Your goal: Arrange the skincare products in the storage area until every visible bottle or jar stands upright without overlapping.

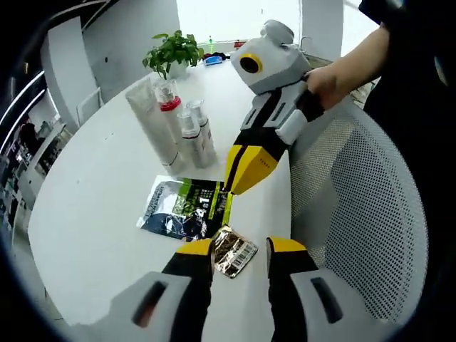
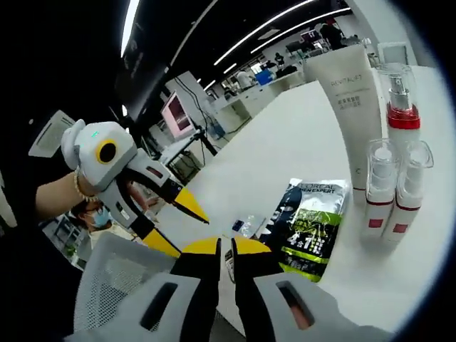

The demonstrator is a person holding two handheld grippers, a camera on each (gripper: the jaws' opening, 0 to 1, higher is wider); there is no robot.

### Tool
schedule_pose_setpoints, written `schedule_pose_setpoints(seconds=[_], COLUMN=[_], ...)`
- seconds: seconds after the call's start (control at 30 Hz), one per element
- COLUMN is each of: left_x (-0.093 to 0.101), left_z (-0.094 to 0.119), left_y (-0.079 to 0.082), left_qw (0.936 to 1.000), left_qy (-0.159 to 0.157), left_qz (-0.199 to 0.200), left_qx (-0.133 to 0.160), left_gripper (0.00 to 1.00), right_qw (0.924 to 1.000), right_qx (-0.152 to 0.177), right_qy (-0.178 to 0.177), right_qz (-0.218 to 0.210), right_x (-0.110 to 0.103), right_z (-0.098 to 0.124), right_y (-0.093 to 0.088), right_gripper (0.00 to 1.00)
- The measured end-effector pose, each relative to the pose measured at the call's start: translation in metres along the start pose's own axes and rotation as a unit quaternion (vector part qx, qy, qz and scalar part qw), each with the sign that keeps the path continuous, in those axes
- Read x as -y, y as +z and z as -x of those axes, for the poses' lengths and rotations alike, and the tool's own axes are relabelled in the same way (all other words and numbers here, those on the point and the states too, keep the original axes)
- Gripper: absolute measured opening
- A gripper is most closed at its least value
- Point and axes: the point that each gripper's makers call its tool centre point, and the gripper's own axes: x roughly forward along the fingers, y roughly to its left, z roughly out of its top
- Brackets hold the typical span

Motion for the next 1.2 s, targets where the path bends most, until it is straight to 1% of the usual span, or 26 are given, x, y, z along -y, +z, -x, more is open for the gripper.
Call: schedule_pose_setpoints(seconds=[0.1, 0.13, 0.2, 0.3, 0.43, 0.5, 0.57, 0.67, 0.83, 0.9, 0.97, 1.07, 1.1, 1.2], left_x=[0.004, 0.004, 0.005, 0.002, 0.001, -0.001, -0.001, -0.004, -0.005, -0.004, -0.006, -0.007, -0.008, -0.006], left_z=[-0.002, -0.005, -0.009, -0.011, -0.012, -0.014, -0.012, -0.016, -0.02, -0.021, -0.024, -0.023, -0.024, -0.025], left_y=[-0.003, -0.007, -0.013, -0.023, -0.027, -0.03, -0.029, -0.035, -0.041, -0.042, -0.045, -0.046, -0.046, -0.043], left_qw=[0.9996, 0.9993, 0.999, 0.9975, 0.9947, 0.9934, 0.9921, 0.9884, 0.9829, 0.9802, 0.9776, 0.9711, 0.9675, 0.964], left_qy=[0.004, 0.006, 0.011, 0.027, 0.044, 0.053, 0.059, 0.075, 0.089, 0.093, 0.099, 0.113, 0.117, 0.121], left_qz=[0.027, 0.036, 0.043, 0.062, 0.09, 0.099, 0.107, 0.129, 0.158, 0.171, 0.182, 0.206, 0.221, 0.235], left_qx=[0.003, 0.001, -0.005, -0.018, -0.022, -0.026, -0.027, -0.03, -0.035, -0.036, -0.038, -0.04, -0.037, -0.034], left_gripper=[0.39, 0.4, 0.43, 0.45, 0.5, 0.5, 0.51, 0.52, 0.54, 0.55, 0.57, 0.57, 0.57, 0.58], right_qw=[0.9999, 0.9999, 0.9999, 0.9997, 0.9995, 0.9993, 0.9992, 0.9988, 0.998, 0.9976, 0.9972, 0.9958, 0.9953, 0.9943], right_qx=[-0.005, -0.005, -0.006, -0.01, -0.011, -0.009, -0.008, -0.008, -0.013, -0.015, -0.016, -0.015, -0.015, -0.014], right_qy=[-0.007, -0.009, -0.011, -0.015, -0.022, -0.027, -0.03, -0.036, -0.045, -0.048, -0.052, -0.061, -0.063, -0.067], right_qz=[0.007, 0.008, 0.009, 0.016, 0.022, 0.024, 0.026, 0.033, 0.043, 0.047, 0.051, 0.067, 0.071, 0.082], right_x=[0.004, 0.005, 0.005, 0.009, 0.014, 0.017, 0.019, 0.022, 0.025, 0.026, 0.026, 0.027, 0.027, 0.027], right_z=[0.001, 0.001, 0.004, 0.006, 0.009, 0.012, 0.014, 0.017, 0.024, 0.026, 0.029, 0.035, 0.036, 0.041], right_y=[-0.003, -0.004, -0.004, -0.006, -0.007, -0.006, -0.006, -0.006, -0.009, -0.011, -0.012, -0.012, -0.012, -0.011], right_gripper=[0.22, 0.23, 0.25, 0.29, 0.33, 0.36, 0.38, 0.42, 0.47, 0.49, 0.52, 0.57, 0.57, 0.59])
